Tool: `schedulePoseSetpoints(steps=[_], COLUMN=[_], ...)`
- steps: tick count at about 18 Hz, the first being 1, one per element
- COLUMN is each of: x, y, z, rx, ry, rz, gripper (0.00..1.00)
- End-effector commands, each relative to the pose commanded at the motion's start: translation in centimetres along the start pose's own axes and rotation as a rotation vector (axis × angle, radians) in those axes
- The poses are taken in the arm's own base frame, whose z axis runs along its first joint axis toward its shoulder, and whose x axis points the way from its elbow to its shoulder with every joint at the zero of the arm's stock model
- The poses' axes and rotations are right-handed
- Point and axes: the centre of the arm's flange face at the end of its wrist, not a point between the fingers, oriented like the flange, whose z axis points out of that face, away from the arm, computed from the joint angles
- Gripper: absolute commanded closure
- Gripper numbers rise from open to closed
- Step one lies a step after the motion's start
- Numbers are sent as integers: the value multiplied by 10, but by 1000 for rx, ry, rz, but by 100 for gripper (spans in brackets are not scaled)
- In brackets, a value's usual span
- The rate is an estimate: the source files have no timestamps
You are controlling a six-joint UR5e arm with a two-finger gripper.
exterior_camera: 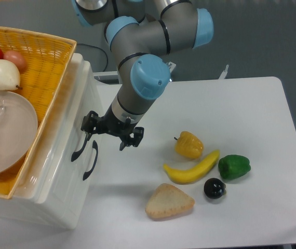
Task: Slide open the top white drawer
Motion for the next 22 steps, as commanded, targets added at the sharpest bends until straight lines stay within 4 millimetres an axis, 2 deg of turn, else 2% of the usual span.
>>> schedulePoseSetpoints(steps=[22], x=[5], y=[2], z=[8], rx=[-26], ry=[17], rz=[-37], gripper=[0])
